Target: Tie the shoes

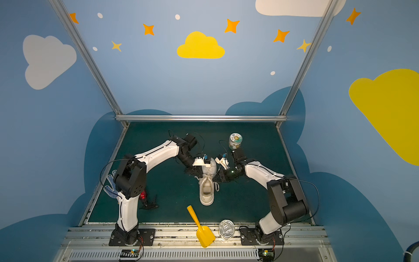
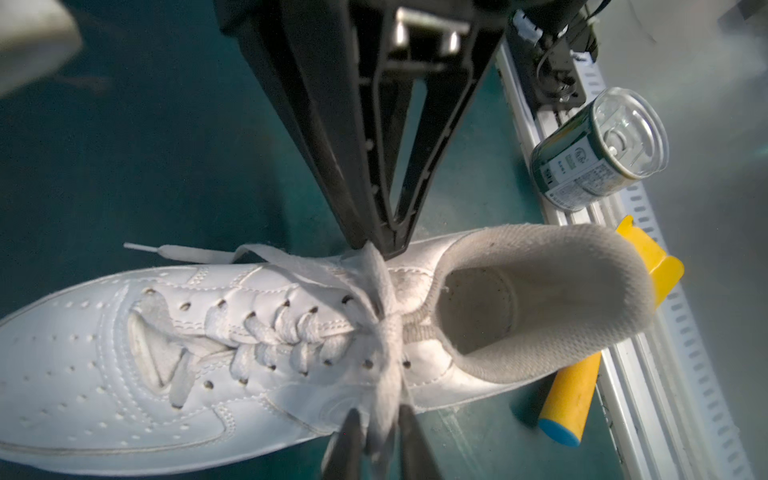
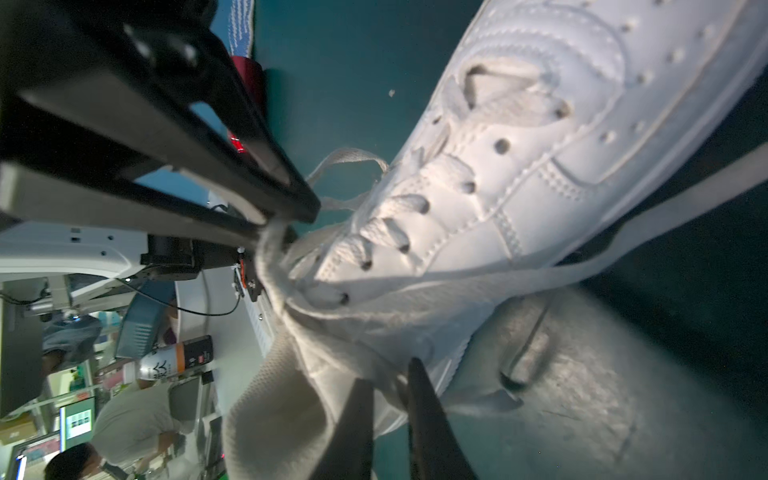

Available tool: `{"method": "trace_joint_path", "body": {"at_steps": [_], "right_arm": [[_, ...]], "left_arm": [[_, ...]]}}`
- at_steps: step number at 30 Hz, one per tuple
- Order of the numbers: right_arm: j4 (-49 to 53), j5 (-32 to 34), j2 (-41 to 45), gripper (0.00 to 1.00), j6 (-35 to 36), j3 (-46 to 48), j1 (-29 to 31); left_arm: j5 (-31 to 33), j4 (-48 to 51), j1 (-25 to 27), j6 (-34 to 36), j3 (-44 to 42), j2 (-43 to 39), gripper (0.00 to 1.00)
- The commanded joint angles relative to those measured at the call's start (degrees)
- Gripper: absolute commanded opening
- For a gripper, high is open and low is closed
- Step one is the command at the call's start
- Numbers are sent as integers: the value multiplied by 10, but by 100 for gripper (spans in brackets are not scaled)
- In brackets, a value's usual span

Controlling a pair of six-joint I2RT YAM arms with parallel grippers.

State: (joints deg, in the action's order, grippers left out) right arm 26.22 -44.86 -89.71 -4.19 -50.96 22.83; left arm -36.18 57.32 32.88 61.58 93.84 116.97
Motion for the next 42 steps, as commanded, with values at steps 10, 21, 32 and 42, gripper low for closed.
{"method": "trace_joint_path", "body": {"at_steps": [10,21,32,42], "right_arm": [[55,19,10,22,12,-15,-3],[51,10,15,24,10,-10,-9],[46,3,18,27,8,-5,-14],[35,-6,12,27,1,2,-20]], "left_arm": [[2,-18,-37,-7,-63,-67,35],[-19,-31,-19,-18,-59,-44,32],[-1,-43,-15,-32,-57,-28,10],[8,-37,-23,-30,-63,-34,3]]}}
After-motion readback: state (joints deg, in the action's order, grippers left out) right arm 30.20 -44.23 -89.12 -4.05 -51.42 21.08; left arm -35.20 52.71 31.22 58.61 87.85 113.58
